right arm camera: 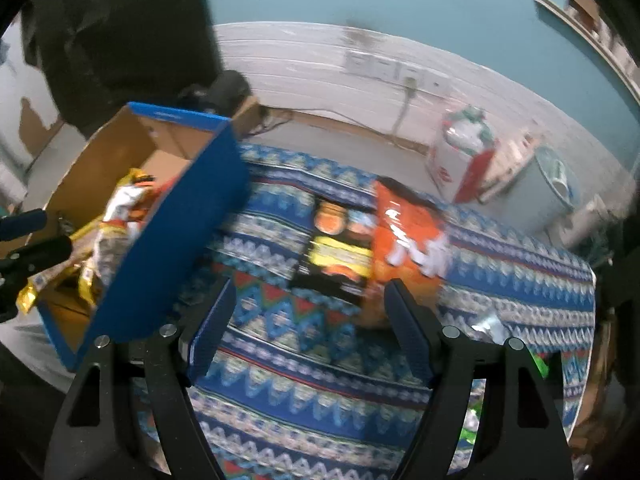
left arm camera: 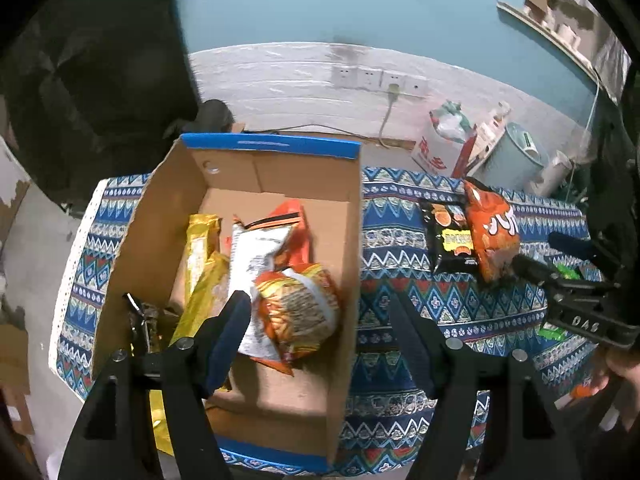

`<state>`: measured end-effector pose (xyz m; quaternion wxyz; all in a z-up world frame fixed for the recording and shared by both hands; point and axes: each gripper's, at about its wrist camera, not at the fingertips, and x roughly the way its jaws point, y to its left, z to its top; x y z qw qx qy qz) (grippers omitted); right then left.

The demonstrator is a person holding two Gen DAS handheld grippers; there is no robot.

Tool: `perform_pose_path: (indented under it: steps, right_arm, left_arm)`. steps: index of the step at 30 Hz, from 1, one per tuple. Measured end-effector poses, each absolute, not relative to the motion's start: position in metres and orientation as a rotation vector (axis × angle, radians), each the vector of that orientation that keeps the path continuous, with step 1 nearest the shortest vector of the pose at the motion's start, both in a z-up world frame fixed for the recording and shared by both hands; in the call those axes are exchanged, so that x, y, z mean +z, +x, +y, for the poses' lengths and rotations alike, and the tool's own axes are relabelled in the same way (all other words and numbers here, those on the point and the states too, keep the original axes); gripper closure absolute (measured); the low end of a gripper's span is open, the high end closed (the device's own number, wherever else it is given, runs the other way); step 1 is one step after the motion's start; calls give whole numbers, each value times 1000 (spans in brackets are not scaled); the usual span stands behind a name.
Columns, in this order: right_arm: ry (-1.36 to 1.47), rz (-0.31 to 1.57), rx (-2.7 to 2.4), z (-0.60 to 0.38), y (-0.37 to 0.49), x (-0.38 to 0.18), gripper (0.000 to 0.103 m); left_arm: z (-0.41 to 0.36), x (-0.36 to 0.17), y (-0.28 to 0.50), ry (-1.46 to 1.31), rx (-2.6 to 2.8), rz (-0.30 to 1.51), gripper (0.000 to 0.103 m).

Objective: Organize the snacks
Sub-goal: 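Move both tools back to the tablecloth and lower onto the remaining bags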

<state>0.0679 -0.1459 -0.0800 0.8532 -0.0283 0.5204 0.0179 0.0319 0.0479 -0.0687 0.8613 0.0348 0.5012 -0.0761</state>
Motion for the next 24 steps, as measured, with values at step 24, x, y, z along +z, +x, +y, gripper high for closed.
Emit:
perform_pose_path:
  steps: [24]
  right_arm:
    - [99, 1190, -275, -298, 9, -116, 23]
  left_arm:
    - [-69, -106, 28, 231, -275, 1114, 25]
